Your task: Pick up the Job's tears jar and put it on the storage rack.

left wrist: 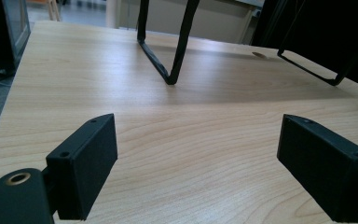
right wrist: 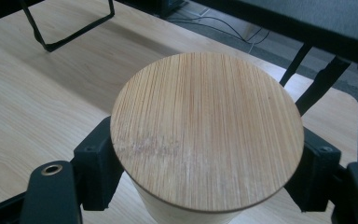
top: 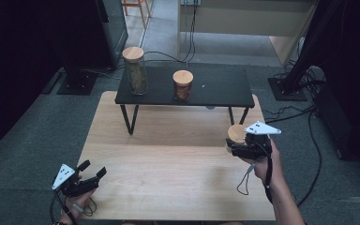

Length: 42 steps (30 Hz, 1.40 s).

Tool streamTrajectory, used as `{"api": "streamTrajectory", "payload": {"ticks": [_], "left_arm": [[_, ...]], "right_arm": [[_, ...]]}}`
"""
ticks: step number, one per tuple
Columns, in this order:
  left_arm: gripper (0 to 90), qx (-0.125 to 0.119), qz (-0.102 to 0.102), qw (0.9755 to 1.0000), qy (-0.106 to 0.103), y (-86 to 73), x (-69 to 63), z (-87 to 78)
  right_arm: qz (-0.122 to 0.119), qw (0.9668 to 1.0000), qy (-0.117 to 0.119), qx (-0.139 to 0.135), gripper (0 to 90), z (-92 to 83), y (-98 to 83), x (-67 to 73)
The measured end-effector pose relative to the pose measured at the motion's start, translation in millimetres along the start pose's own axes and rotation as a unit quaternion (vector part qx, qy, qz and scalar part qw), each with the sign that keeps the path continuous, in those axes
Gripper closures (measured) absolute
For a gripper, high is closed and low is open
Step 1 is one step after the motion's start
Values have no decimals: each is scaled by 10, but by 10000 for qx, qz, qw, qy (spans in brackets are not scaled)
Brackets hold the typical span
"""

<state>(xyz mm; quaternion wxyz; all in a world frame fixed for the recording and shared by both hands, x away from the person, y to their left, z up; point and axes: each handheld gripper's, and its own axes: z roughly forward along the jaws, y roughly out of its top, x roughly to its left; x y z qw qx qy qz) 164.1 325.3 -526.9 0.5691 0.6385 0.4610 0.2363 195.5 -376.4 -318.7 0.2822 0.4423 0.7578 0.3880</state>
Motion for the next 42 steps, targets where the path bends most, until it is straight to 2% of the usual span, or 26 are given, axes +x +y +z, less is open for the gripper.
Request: {"api": "streamTrajectory", "payload": {"ticks": [18, 42], "left_arm": [[122, -35, -36, 10000, -52, -11, 18, -2], [123, 17, 9, 10000, -68, 7, 24, 2]], "right_arm": [[-133, 9999, -41, 45, 251, 22, 335, 17], [-228, 9997, -94, -2, 251, 149, 791, -72]]}}
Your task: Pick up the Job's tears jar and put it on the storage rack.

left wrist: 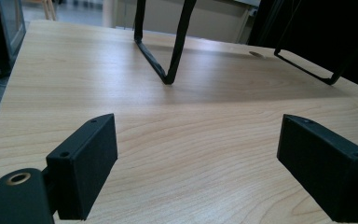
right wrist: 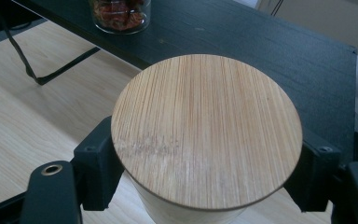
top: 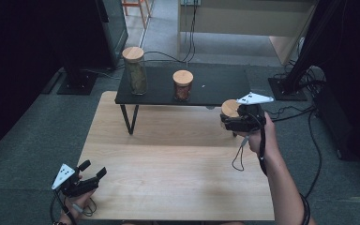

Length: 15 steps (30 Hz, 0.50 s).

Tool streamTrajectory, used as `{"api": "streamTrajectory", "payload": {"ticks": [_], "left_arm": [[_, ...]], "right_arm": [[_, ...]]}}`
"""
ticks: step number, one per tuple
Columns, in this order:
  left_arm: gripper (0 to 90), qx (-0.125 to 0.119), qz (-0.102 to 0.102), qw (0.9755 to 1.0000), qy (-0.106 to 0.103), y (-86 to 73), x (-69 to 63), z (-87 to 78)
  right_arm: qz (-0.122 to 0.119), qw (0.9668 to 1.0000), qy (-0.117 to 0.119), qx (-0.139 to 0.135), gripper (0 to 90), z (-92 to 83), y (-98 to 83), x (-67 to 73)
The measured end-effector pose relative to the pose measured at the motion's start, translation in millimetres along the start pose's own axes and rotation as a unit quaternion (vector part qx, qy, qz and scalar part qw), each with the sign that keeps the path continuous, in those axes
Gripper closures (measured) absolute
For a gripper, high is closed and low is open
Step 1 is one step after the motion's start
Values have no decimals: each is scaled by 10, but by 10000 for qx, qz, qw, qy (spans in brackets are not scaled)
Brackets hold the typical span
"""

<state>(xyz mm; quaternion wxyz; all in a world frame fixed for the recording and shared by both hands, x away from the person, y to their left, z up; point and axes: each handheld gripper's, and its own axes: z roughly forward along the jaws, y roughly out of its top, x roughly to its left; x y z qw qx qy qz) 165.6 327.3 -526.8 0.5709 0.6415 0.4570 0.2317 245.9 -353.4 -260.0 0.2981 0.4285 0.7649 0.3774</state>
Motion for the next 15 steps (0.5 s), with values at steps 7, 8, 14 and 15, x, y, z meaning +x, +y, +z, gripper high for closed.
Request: {"api": "streamTrajectory", "payload": {"ticks": [7, 8, 14, 15], "left_arm": [[123, 5, 1, 10000, -8, 1, -1, 3], [123, 6, 0, 10000, -7, 1, -2, 3], [123, 9, 2, 10000, 7, 2, -6, 4], [123, 17, 8, 10000, 5, 5, -7, 6]], "right_arm": [[-28, 10000, -12, 15, 251, 39, 107, -24], [-25, 10000, -11, 16, 251, 50, 121, -31], [1, 10000, -10, 15, 251, 130, 231, -76], [6, 10000, -13, 20, 251, 149, 250, -84]]}}
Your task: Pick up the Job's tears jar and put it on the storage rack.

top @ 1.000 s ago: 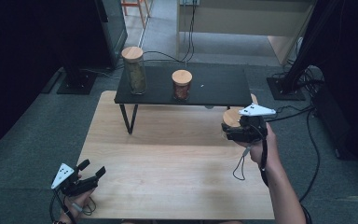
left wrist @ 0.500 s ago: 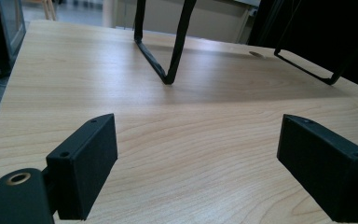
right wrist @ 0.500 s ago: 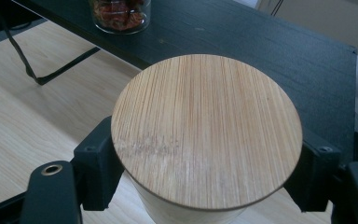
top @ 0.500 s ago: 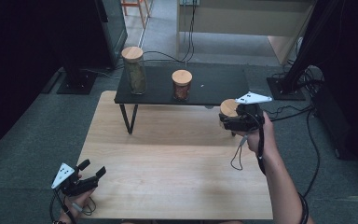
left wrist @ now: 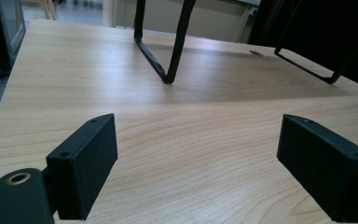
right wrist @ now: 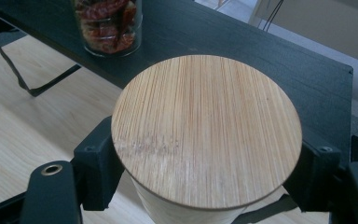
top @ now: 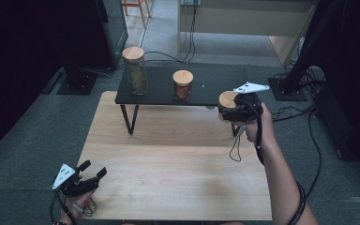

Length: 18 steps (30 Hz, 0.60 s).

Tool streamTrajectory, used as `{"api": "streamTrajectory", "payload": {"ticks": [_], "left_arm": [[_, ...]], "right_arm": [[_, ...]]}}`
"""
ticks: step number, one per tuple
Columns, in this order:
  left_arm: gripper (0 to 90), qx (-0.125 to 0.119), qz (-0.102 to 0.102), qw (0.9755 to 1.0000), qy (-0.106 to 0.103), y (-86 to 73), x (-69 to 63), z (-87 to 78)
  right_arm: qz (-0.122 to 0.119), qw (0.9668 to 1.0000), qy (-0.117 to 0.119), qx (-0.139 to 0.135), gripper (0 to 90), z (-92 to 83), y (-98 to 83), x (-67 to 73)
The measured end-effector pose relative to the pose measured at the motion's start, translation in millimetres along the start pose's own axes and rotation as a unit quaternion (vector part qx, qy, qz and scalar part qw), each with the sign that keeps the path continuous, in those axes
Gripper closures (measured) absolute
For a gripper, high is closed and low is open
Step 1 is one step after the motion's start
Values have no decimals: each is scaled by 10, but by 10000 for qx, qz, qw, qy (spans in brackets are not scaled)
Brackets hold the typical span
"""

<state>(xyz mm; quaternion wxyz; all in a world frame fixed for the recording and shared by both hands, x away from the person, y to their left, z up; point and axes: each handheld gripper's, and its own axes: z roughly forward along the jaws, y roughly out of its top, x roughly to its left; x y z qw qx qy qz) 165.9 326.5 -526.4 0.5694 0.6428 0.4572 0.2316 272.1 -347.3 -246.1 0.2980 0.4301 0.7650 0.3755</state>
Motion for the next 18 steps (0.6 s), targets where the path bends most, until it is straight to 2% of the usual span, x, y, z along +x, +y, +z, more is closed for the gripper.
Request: {"api": "streamTrajectory", "payload": {"ticks": [11, 18], "left_arm": [[123, 54, 18, 10000, -14, 18, 2, 12], [123, 71, 23, 10000, -15, 24, 3, 16]], "right_arm": [[133, 9999, 12, 53, 251, 220, 170, -78], [136, 9999, -16, 97, 251, 345, 291, -113]]}}
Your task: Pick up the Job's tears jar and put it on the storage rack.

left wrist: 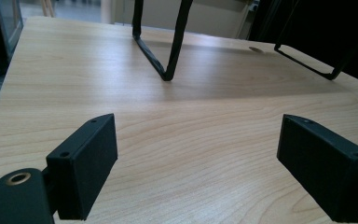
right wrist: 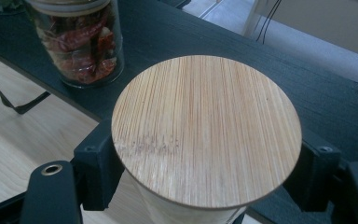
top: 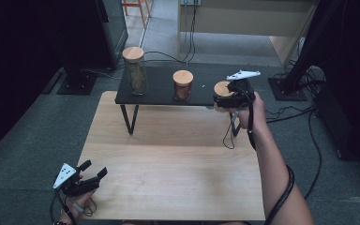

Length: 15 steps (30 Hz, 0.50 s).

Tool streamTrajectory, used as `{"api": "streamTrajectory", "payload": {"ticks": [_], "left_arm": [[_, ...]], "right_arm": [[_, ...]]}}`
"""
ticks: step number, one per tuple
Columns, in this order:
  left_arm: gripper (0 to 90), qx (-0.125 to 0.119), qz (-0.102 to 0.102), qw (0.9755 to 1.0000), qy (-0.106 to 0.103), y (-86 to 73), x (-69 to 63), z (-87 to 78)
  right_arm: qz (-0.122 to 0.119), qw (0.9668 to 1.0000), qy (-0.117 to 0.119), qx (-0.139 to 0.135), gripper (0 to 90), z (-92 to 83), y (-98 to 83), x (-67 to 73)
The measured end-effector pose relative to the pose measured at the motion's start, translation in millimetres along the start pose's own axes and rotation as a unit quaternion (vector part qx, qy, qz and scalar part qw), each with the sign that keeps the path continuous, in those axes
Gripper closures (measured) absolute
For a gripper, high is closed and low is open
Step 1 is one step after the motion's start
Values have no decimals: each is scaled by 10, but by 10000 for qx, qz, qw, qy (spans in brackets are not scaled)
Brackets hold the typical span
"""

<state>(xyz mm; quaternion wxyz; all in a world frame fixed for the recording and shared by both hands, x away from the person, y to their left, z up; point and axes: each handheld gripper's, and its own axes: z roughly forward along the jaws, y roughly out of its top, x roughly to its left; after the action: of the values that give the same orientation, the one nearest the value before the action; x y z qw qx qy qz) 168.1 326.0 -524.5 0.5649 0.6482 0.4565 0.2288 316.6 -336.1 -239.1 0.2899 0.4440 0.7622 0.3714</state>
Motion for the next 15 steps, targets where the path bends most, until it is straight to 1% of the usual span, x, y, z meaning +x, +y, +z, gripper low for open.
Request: {"api": "streamTrajectory", "payload": {"ticks": [7, 15], "left_arm": [[123, 24, 17, 10000, 3, 8, 0, 1], [123, 22, -18, 10000, -4, 9, 5, 4]], "right_arm": [[-69, 10000, -18, 58, 251, 120, 122, -17], [-12, 10000, -10, 26, 251, 245, 185, -60]]}}
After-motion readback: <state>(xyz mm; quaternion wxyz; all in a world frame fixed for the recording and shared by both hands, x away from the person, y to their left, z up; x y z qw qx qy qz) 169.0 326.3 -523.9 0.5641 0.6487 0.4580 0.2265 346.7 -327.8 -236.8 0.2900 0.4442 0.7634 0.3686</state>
